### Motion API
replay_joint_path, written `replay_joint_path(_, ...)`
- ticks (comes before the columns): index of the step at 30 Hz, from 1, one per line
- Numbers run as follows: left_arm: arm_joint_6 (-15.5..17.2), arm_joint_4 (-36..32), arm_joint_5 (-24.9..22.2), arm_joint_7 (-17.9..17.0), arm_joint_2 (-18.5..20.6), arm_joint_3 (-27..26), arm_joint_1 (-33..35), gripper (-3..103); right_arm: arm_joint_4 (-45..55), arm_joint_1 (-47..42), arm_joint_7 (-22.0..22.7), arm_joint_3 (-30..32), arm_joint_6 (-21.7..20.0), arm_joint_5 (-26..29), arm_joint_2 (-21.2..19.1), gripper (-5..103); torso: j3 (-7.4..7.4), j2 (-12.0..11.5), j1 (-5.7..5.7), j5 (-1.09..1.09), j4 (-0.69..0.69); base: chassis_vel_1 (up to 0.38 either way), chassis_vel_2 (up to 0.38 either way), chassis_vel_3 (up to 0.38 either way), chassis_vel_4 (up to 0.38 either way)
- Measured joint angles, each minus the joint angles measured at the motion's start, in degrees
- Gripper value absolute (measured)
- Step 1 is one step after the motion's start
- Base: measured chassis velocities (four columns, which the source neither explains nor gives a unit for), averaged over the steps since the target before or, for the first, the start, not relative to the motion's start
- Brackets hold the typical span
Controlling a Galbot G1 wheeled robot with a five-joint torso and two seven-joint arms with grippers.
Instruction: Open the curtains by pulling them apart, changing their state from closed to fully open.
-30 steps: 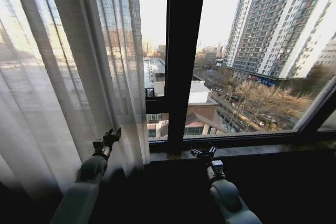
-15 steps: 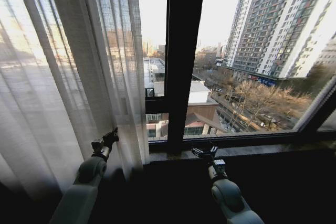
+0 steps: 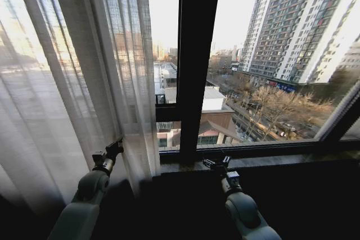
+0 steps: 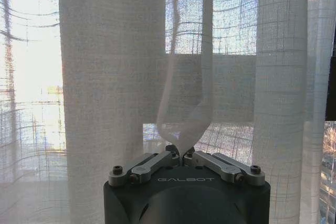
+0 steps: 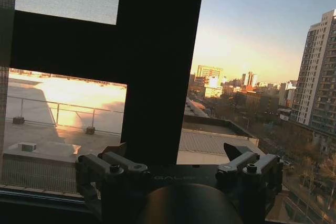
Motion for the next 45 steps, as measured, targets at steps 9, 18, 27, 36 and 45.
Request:
replay_joint_path(9,0.16,-0.96,-0.19,0.0,-0.19,-0.87,0.86,0,0.52,-0.27,-0.08,0.0,0.02,-0.17,-0.35,100,0.0,0.0,0.0,0.0,0.0,0.186,0.176,-0.186,-0.179)
replay_joint_path(18,0.17,-2.07,-0.19,-0.01,-0.38,-1.57,1.93,0,1.03,-0.76,-0.22,-0.3,0.05,-0.22,-0.27,100,0.0,0.0,0.0,-0.01,0.01,0.293,0.286,-0.3,-0.301)
replay_joint_path(27,0.09,-3.11,-0.2,0.15,-0.47,-3.08,3.45,0,1.4,-0.97,-0.28,-0.84,0.07,-0.27,-0.36,100,0.0,0.0,-0.01,0.01,0.0,0.35,0.34,-0.36,-0.349)
replay_joint_path(36,-0.04,-3.64,-0.34,0.19,-0.45,-3.92,4.36,0,1.29,-0.83,-0.28,-1.54,0.08,-0.31,-0.28,100,-0.01,0.01,-0.01,0.0,-0.01,0.35,0.358,-0.348,-0.352)
replay_joint_path(45,-0.1,-4.51,-0.5,0.22,-0.32,-4.3,5.04,0,1.17,-0.69,-0.28,-1.92,0.07,-0.32,-0.19,100,0.0,0.0,0.0,-0.01,0.0,0.343,0.353,-0.35,-0.342)
